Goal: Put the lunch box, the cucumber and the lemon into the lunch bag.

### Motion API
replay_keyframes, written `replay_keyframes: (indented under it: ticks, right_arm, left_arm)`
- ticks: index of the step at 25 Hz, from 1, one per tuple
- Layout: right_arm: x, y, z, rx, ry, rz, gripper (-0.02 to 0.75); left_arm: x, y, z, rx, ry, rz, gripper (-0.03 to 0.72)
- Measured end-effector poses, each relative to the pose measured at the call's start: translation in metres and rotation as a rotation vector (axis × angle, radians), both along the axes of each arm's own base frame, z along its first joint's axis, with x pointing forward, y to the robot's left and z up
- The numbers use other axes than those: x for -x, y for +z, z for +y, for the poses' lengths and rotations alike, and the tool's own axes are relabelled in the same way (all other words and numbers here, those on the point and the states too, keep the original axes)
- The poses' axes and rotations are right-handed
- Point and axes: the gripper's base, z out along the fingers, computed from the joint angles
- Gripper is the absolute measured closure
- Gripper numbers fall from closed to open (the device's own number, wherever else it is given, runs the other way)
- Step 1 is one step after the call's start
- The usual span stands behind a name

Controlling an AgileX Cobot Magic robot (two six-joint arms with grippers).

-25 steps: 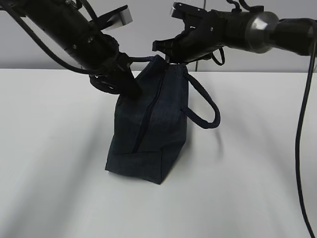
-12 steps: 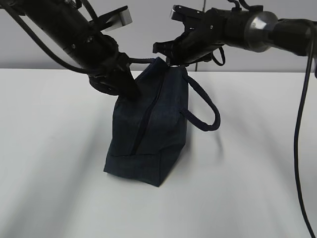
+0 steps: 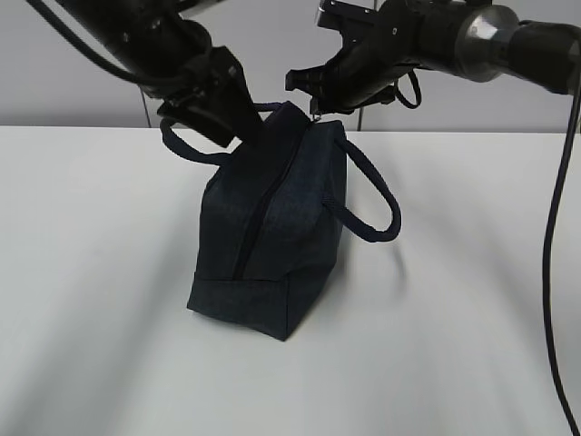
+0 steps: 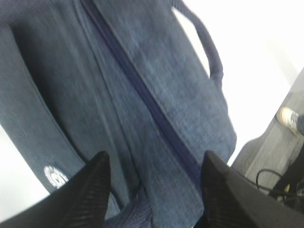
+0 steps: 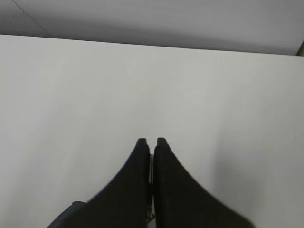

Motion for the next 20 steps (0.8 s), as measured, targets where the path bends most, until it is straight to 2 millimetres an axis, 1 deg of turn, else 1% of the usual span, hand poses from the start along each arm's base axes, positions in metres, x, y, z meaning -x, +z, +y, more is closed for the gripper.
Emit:
replay_keyframes:
  ticks: [3, 7, 17, 20]
  right_arm:
    - [0.001, 0.0, 0.0, 0.004, 0.003, 0.007, 0.738]
    - [0.001, 0.001, -0.001, 0.017, 0.014, 0.01, 0.738]
    - [0.001, 0.001, -0.001, 0.024, 0.022, 0.016, 0.738]
    - [0.001, 0.005, -0.001, 0.023, 0.024, 0.008, 0.738]
  left_arm:
    - [-0.012, 0.009, 0.0, 0.018, 0.029, -0.027, 0.266]
    - [-0.027, 0.005, -0.002, 0.018, 0.047, -0.039, 0.266]
    - [-0.052, -0.021, -0.012, 0.019, 0.056, -0.015, 0.278]
    - [-0.059, -0.028, -0.015, 0.02, 0.056, -0.013, 0.286]
